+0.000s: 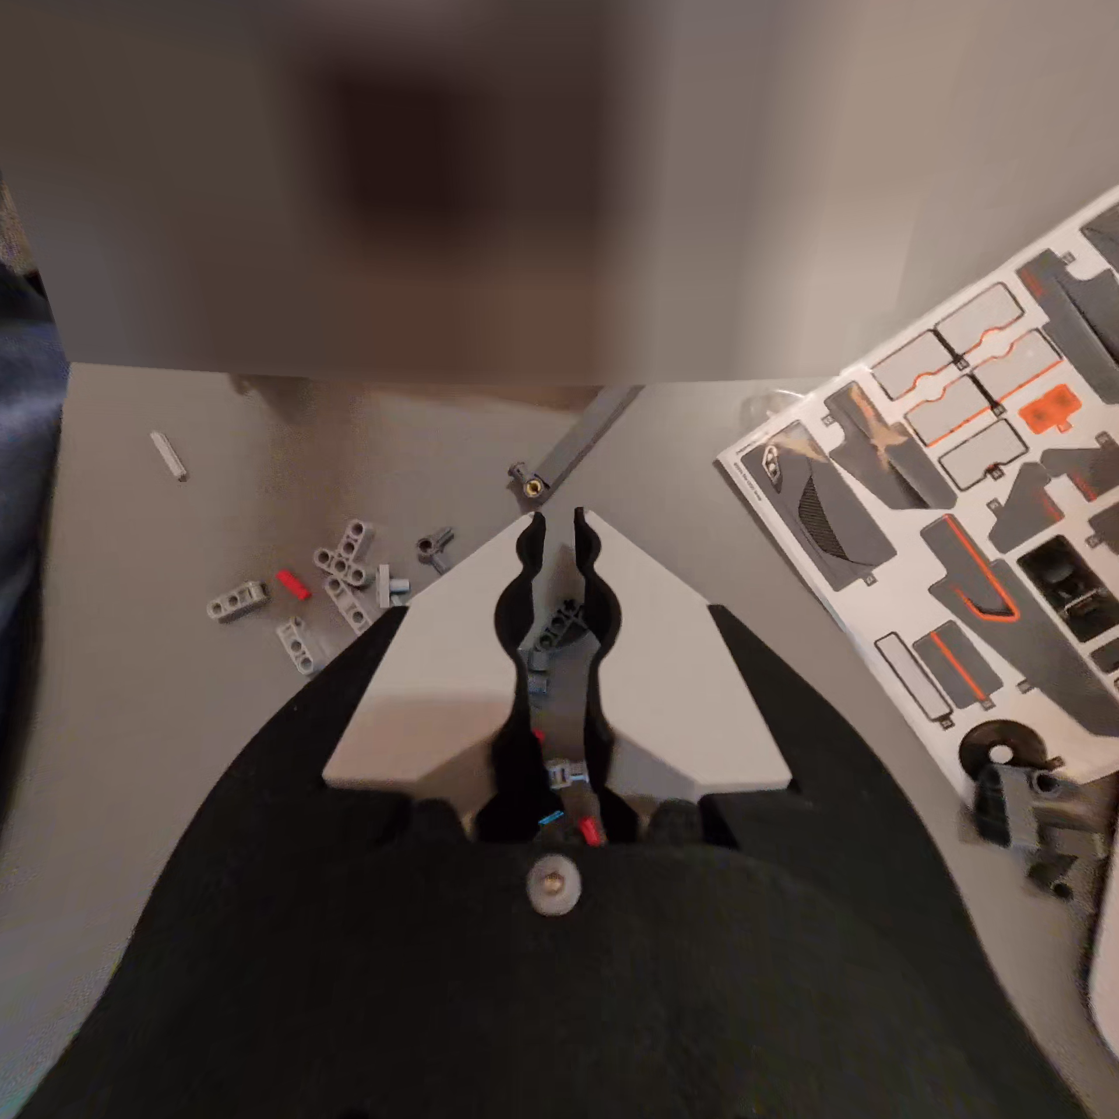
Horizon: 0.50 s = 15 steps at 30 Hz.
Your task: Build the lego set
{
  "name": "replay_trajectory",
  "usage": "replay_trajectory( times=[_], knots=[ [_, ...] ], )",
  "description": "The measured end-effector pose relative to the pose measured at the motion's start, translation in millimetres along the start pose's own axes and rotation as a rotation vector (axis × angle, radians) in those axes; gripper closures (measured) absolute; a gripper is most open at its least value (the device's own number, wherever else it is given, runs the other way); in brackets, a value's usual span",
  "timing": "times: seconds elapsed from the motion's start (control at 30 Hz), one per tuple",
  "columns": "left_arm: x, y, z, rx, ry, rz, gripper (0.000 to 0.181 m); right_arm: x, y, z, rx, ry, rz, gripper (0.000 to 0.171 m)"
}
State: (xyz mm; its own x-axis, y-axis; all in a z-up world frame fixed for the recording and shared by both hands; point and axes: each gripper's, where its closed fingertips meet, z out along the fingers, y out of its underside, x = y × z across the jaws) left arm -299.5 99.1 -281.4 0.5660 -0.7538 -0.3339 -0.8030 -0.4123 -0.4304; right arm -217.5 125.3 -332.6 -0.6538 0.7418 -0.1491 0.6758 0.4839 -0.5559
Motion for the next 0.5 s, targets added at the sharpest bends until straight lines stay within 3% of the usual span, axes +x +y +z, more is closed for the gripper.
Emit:
replay_trajectory(
  times=[0.2,0.5],
  knots=[
    [15.0,34.0,-53.8,0.072,-0.146,-0.255,0.156,-10.3,8.5,20.9,-0.087,-0.047,-0.063,0.165],
    [79.1,87.8,-64.1,0.089,-0.165,-0.53,0.158,-15.5,-5.8,30.8,-0.027,-0.058,-0.034,0.168]
  ],
)
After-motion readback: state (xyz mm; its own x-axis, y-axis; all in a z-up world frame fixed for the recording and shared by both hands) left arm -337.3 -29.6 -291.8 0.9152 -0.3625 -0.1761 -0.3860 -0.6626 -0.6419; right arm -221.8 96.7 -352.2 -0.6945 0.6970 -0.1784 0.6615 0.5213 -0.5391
